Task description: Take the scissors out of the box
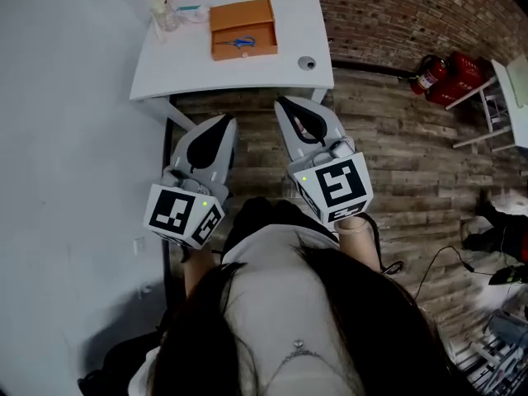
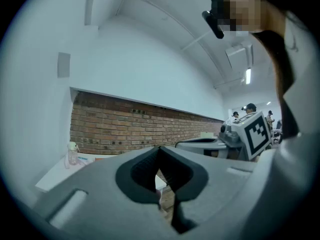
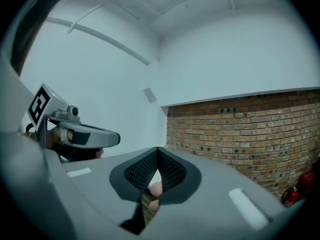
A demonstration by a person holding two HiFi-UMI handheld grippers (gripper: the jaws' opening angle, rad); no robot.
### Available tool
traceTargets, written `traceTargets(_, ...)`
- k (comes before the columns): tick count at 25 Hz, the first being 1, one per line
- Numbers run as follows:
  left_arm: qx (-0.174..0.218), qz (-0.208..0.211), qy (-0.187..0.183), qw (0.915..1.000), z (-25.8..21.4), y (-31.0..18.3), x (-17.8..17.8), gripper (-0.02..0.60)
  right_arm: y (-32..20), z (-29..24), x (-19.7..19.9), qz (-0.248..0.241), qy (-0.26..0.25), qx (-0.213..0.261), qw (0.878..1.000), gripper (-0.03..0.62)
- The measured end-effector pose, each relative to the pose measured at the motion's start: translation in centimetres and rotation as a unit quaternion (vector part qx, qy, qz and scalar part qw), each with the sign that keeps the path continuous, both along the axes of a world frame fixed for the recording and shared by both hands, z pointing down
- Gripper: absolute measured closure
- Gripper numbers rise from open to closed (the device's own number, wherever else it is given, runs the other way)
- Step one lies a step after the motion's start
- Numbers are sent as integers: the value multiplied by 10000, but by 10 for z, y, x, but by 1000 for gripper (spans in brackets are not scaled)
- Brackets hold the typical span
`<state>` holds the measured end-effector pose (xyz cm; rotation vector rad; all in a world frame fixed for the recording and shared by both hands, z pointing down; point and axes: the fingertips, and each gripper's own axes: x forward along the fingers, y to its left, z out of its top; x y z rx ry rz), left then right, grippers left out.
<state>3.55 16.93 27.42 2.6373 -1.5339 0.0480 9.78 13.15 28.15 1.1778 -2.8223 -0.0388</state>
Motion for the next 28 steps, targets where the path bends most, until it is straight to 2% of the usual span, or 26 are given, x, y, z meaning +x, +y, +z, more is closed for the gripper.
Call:
traceTargets(13, -56, -26, -12, 10000, 7, -22, 1, 581, -25, 3, 3, 69, -103, 18, 9999, 586)
traceTargets(28, -56, 173, 58, 9998, 10, -114, -33, 581, -110, 14, -35, 104, 23, -108, 9999, 586)
